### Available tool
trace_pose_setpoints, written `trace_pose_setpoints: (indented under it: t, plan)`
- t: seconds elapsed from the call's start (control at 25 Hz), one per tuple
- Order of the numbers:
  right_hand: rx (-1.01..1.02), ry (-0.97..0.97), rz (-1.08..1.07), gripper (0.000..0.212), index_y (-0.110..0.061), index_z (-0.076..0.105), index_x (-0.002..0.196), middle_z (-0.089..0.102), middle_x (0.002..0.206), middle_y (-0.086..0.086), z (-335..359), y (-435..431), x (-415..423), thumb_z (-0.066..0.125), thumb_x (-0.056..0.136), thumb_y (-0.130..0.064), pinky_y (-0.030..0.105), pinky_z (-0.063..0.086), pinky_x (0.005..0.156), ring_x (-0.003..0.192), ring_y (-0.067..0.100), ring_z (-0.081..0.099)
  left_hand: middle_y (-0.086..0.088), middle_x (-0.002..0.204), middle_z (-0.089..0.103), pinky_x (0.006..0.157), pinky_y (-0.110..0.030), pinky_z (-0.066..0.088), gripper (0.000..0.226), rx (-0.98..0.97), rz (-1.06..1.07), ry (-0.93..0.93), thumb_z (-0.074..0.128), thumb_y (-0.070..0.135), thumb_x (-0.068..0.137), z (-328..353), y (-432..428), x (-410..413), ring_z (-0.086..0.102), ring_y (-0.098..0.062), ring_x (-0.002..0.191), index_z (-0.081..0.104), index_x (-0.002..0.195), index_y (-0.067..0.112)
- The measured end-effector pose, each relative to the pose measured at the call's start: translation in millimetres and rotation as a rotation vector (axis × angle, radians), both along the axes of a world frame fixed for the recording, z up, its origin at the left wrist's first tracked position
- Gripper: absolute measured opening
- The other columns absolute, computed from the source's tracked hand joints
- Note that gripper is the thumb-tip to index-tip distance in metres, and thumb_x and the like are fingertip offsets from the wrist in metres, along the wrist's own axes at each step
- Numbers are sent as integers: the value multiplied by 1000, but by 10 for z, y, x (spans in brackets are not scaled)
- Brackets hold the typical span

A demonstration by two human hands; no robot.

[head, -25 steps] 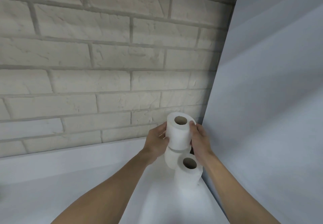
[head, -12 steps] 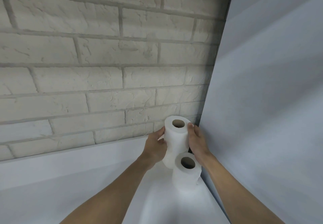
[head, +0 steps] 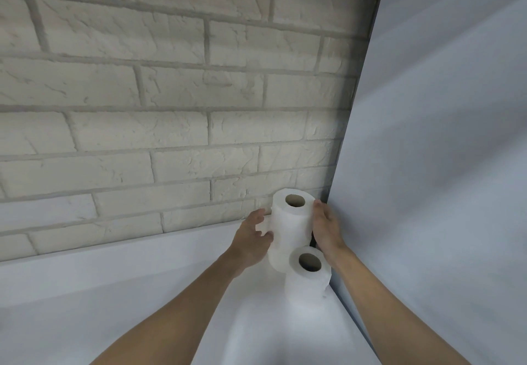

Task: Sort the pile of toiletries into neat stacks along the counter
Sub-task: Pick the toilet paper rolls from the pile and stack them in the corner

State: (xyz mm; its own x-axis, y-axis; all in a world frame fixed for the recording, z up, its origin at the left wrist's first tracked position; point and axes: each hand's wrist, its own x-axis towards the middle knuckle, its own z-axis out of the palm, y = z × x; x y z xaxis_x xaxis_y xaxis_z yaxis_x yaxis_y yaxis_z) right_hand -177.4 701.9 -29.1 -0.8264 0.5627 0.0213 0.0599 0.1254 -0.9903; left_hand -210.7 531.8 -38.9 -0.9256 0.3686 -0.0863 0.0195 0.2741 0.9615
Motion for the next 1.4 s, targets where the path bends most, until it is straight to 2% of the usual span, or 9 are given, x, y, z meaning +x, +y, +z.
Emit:
trace_pose_setpoints:
  t: [0.12,0.28,0.4,0.6,0.72,0.84,1.0,1.16,1.4]
  plan:
    - [46,69,-48,26,-22,57,92,65,94,-3,59,-38,66,41,94,-42,36,52,81,93,21,61,14,138,43,90,-30,48,53,8,23,31,56,20,90,17,-168,44,53,-16,118,39,137,35]
    - [113,172,-136,19,-29,56,111,58,118,-1,295,-212,246,45,95,-29,33,46,97,109,15,57,14,131,49,74,-24,48,45,79,62,81,61,20,87,41,-446,195,55,-14,111,48,127,37]
    - [209,211,-56,24,-25,58,118,57,117,-7,509,-522,409,46,98,-20,22,42,90,110,12,54,16,129,49,68,-18,46,44,56,82,158,61,21,88,82,-730,336,52,-12,114,48,126,37]
    - [381,189,154,25,-31,57,120,51,123,-13,608,-1237,655,48,98,-22,14,39,88,113,7,51,15,134,44,84,-19,41,49,-77,90,347,62,22,88,160,-1322,609,48,-8,116,44,132,35]
    - [483,158,307,27,-35,53,123,50,128,-17,609,-1709,824,50,97,-26,9,37,85,115,4,49,13,138,39,102,-26,39,54,-214,101,462,61,26,89,206,-1783,767,43,-9,123,38,138,31]
    - [555,102,436,33,-34,49,130,46,131,-17,609,-2110,962,49,97,-28,3,36,76,108,-3,46,11,143,35,109,-34,37,59,-352,126,517,60,32,88,236,-2257,868,39,-15,130,34,141,30]
    - [700,57,595,41,-34,42,138,39,140,-14,563,-2749,1083,47,97,-35,14,32,98,130,4,38,6,146,34,107,-30,36,64,-542,198,586,60,37,87,214,-3030,1081,38,-20,130,32,142,25]
    - [805,37,713,46,-34,36,141,35,145,-11,541,-3426,1126,45,96,-40,28,32,111,136,10,33,1,147,34,106,-36,37,70,-716,256,590,60,42,85,226,-3777,1247,40,-26,127,29,145,23]
    - [941,8,855,54,-29,32,146,34,149,0,477,-4306,1133,46,95,-40,36,32,113,135,21,34,1,152,27,110,-42,33,75,-918,322,557,58,46,85,260,-4705,1377,31,-27,135,22,147,24]
